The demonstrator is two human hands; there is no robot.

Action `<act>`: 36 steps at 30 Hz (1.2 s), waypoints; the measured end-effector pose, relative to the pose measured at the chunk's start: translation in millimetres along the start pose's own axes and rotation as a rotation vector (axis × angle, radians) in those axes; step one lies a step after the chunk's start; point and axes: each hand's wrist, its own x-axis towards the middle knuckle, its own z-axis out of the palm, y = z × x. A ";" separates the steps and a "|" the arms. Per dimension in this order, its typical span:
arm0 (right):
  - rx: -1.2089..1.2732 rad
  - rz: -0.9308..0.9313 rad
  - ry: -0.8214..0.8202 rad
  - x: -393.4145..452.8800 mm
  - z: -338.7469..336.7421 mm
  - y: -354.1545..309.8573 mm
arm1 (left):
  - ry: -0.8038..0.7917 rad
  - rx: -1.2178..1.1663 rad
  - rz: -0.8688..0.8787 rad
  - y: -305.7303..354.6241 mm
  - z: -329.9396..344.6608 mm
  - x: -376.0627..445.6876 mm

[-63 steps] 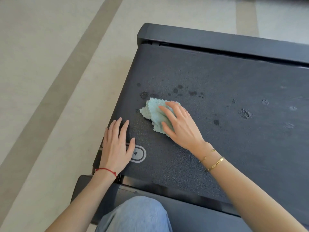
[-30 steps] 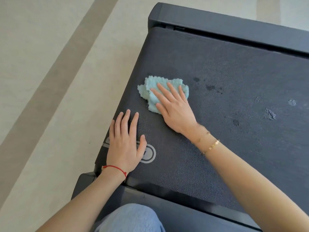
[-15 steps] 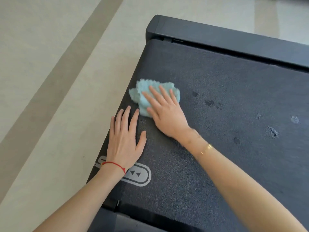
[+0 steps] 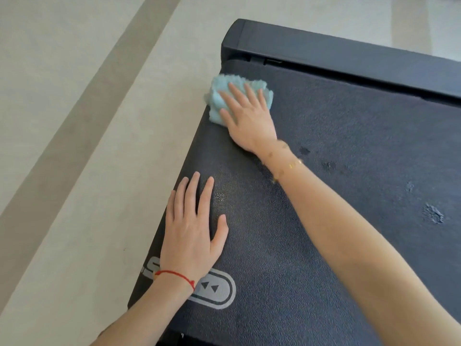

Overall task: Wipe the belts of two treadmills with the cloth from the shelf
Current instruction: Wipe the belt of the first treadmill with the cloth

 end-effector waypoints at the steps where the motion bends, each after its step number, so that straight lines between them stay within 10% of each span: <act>1: 0.015 -0.055 0.000 -21.6 -1.3 -0.4 | 0.005 -0.003 0.002 -0.3 0.3 0.3; 13: -0.041 0.265 -0.010 32.4 -19.8 51.5 | 0.025 -0.009 0.006 -0.3 1.6 0.4; 21: -0.004 -0.139 -0.039 -99.2 -12.9 31.0 | 0.057 -0.023 0.022 -2.3 3.3 0.9; 30: -0.016 0.345 0.050 -10.2 -35.5 113.5 | 0.072 -0.028 0.012 -1.2 4.9 0.4; 36: 0.017 -0.054 0.038 -134.0 -16.7 47.0 | 0.101 -0.033 0.028 -2.0 6.0 0.3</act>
